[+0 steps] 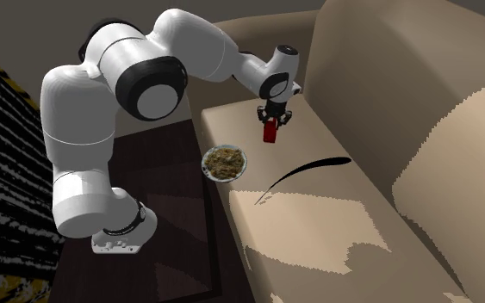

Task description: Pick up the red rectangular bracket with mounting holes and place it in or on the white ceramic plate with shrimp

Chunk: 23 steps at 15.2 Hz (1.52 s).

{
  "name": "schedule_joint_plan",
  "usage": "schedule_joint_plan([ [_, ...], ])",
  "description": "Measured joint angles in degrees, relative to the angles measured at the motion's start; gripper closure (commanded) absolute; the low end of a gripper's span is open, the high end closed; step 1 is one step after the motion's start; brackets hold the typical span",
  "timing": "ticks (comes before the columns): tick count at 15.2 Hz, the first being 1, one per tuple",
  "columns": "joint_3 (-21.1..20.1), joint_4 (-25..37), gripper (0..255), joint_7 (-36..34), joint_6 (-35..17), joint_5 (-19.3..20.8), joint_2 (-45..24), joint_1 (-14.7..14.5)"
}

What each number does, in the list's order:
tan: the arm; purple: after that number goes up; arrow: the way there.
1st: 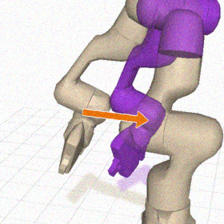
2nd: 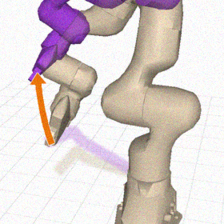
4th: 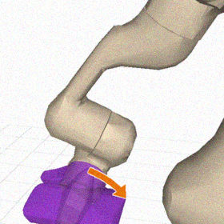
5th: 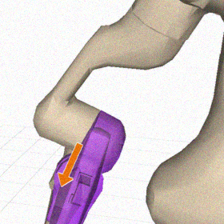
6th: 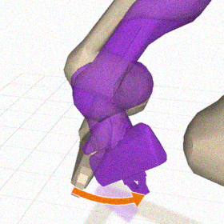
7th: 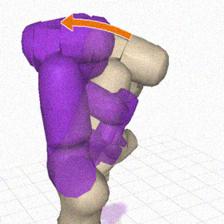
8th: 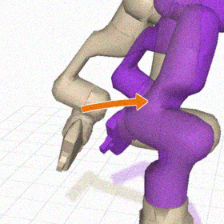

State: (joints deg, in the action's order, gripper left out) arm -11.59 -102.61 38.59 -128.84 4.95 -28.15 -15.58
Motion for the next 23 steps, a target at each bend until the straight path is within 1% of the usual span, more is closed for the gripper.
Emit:
schedule_joint_plan([
  [5, -0.3, 0.38, 255, 0.21, 2.54, -0.5, 2.18, 0.21],
  [19, -0.87, 4.42, 255, 0.91, 11.38, -1.74, 7.09, 0.66],
  [21, -1.03, 0.95, 255, 1.23, 10.69, -2.32, 9.89, 1.08],
  [23, -1.25, -5.2, 255, 1.81, 8.86, -3.3, 14.31, 1.69],
])
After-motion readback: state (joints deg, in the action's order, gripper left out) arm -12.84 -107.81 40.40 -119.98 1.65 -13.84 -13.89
